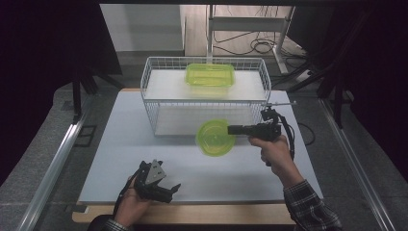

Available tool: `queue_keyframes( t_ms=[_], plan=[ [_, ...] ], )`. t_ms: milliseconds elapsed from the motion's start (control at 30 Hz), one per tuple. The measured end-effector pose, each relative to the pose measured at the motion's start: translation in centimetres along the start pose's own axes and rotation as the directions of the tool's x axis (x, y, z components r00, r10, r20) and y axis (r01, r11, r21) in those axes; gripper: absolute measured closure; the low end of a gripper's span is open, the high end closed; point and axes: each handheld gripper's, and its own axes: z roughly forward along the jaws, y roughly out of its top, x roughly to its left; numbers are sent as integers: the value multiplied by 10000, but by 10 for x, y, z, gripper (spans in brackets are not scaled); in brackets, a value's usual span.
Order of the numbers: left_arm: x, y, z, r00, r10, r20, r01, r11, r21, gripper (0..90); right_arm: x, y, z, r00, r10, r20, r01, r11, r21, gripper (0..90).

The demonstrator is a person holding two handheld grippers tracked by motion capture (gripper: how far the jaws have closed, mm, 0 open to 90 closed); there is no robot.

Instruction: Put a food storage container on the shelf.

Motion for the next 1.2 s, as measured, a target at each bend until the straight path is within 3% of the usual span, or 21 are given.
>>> queue_keyframes(
  t_ms=[300,667,900,1200],
  plan=[
    [2,0,-2,9991,-296,301,302,9993,-218,21,15,34,-11,9997,-207,103,213,9982,-565,818],
    [2,0,0,9992,-279,284,283,9995,-168,22,25,71,-20,9991,-184,371,230,9914,-1292,818],
    [2,0,-1,9989,-236,404,243,9996,-173,22,29,97,-19,9984,-61,554,158,9843,-1759,818],
    [2,-1,-1,9988,-245,418,254,9995,-195,23,35,130,-9,9926,82,1210,207,9716,-2356,817]
  ],
)
